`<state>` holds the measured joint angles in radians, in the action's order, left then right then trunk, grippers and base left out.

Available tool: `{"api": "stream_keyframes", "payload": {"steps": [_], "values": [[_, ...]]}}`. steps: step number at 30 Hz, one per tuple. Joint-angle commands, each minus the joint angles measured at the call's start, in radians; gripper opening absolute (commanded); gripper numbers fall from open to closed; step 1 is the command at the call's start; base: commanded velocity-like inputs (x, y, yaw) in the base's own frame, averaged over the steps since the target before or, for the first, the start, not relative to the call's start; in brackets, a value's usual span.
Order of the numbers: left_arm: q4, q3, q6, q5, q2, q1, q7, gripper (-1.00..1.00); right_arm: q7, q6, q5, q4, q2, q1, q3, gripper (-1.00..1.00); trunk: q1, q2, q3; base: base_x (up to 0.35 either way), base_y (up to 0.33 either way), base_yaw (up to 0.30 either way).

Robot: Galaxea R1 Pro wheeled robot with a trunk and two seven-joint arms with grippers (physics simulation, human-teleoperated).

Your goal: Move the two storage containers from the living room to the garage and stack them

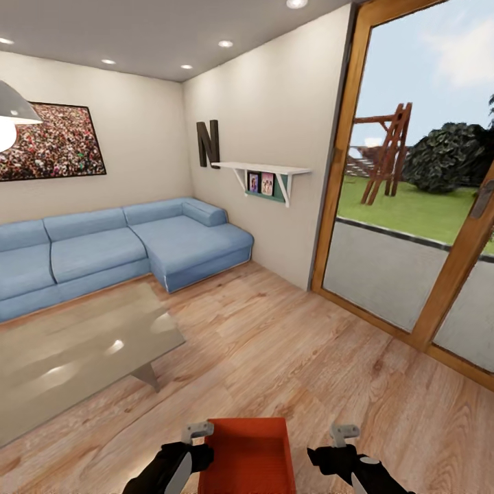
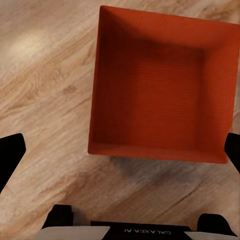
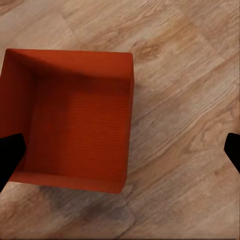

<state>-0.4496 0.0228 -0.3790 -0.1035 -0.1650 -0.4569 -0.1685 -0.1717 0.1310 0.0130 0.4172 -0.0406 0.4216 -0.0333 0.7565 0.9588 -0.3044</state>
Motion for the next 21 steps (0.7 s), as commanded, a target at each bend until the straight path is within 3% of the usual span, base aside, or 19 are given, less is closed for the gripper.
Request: {"api": "stream_keyframes", "payload": {"steps": [1,21], "values": [[-0.002,0.002,-0.003,-0.01,0.0,0.0,-0.005,1.0,-0.003,0.006,0.002,-0.001,-0.001,0.0,-0.003,1.0,0.004,0.008,-0.006,0.0,0.0,0.0],[0.0,0.003,-0.002,-0.01,0.001,0.0,-0.005,1.0,-0.005,0.002,0.002,-0.02,-0.001,0.0,-0.002,1.0,0.081,0.148,-0.101,0.0,0.0,0.0]]}}
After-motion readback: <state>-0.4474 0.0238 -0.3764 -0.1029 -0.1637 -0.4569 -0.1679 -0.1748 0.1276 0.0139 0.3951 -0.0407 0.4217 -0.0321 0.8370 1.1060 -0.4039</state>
